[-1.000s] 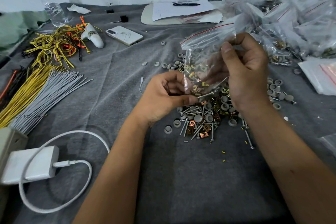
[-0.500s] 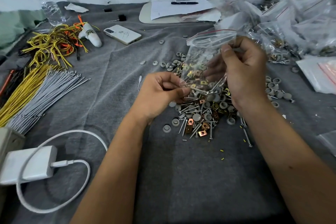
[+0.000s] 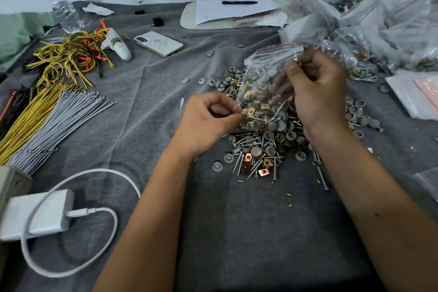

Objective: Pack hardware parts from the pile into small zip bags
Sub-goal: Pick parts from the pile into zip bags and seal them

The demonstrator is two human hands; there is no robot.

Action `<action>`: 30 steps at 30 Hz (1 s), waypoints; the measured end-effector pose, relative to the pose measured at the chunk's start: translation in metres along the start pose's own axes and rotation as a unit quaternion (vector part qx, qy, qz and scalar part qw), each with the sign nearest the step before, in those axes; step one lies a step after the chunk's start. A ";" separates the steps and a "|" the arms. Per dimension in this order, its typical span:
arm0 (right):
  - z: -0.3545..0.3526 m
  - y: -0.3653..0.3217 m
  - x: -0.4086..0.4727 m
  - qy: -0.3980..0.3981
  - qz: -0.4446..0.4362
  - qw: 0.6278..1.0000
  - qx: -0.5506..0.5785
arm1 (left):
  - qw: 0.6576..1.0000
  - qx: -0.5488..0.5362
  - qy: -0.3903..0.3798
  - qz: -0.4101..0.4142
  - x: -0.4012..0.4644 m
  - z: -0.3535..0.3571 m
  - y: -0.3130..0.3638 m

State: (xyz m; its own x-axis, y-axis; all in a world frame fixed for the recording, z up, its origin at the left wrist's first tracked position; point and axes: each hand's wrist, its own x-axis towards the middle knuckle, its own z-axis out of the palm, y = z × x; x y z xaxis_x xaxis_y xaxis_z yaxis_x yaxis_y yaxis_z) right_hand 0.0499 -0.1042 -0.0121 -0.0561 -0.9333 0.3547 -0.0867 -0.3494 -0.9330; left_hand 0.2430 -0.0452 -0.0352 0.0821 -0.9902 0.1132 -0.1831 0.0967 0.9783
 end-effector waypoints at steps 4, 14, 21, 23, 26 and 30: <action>0.000 0.001 -0.001 -0.013 0.012 1.000 0.020 | 1.000 -0.008 -0.002 -0.006 0.000 0.000 0.000; 0.002 0.000 -0.002 -0.020 -0.002 0.999 0.040 | 1.000 0.008 0.003 -0.023 0.001 0.002 -0.001; 0.001 -0.008 -0.006 -0.080 -0.007 0.994 0.077 | 0.997 0.012 0.056 0.042 0.000 -0.004 0.003; 0.004 -0.012 -0.008 -0.103 -0.023 0.990 0.098 | 0.996 -0.042 0.066 0.039 0.001 -0.005 0.003; 0.006 -0.017 -0.010 -0.135 -0.006 0.976 0.169 | 0.992 -0.120 0.018 0.028 0.001 -0.004 0.004; 0.007 -0.016 -0.009 -0.135 0.036 0.981 0.138 | 0.984 -0.176 -0.014 0.000 0.001 -0.001 0.003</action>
State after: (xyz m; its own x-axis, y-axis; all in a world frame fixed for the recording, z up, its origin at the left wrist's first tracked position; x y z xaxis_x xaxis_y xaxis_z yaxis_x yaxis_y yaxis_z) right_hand 0.0586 -0.0906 -0.0010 0.2155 -0.9315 0.2931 0.1822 -0.2565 -0.9492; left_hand 0.2433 -0.0456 -0.0321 0.0548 -0.9919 0.1142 0.1687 0.1219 0.9781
